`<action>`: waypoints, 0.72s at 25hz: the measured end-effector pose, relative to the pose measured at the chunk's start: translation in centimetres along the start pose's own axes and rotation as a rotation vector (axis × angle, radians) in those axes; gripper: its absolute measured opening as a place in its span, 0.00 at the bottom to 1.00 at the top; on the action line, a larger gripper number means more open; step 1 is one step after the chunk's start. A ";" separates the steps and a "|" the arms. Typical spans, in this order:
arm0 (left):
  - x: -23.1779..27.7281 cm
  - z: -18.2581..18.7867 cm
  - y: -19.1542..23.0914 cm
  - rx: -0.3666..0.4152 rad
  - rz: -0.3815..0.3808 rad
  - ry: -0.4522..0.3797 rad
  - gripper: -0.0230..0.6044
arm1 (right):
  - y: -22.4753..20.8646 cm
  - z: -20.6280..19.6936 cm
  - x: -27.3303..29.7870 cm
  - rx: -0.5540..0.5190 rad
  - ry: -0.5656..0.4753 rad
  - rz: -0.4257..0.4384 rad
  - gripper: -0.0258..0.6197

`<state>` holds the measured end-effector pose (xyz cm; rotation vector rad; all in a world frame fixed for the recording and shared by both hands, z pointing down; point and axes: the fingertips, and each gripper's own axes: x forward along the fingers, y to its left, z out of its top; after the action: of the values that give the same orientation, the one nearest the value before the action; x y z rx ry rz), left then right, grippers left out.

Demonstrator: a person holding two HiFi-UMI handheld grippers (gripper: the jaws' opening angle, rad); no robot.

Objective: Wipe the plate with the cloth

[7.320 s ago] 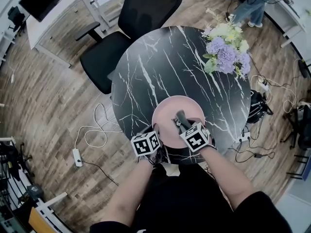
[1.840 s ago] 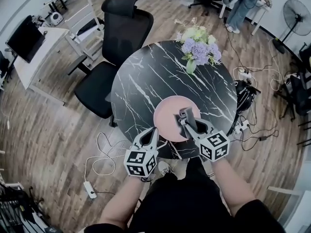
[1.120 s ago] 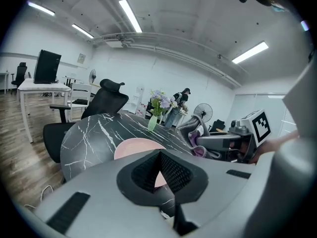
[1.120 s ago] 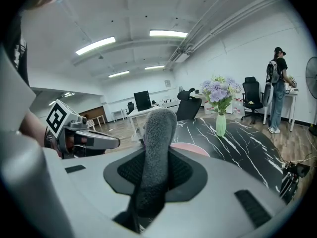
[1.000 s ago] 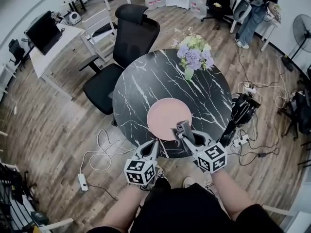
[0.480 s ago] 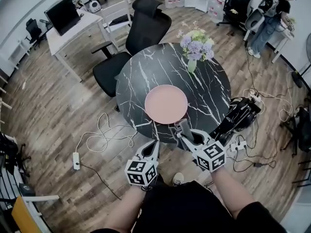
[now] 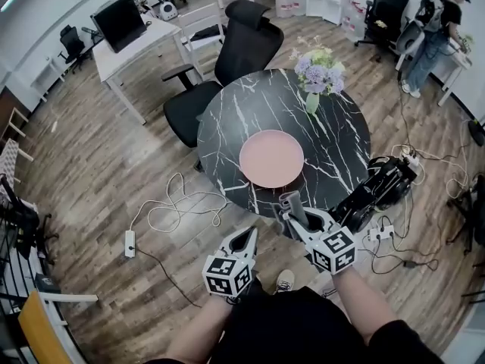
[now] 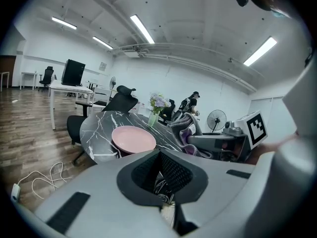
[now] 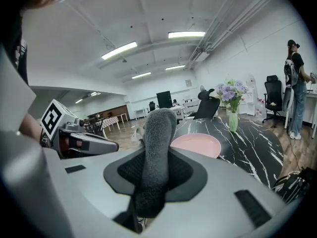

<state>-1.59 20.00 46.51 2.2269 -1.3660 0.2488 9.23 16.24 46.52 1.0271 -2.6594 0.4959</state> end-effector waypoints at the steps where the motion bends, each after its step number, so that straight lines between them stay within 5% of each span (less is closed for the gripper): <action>1: 0.0 0.2 0.1 0.004 0.001 -0.003 0.07 | 0.0 0.1 0.0 0.000 -0.004 -0.002 0.21; 18: 0.7 0.5 -0.6 -0.015 0.013 -0.050 0.07 | 0.1 -0.6 -1.5 -0.002 -0.004 0.000 0.20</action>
<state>-0.80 19.45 46.14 2.2263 -1.4043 0.1875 10.34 17.42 46.50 1.0291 -2.6624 0.4918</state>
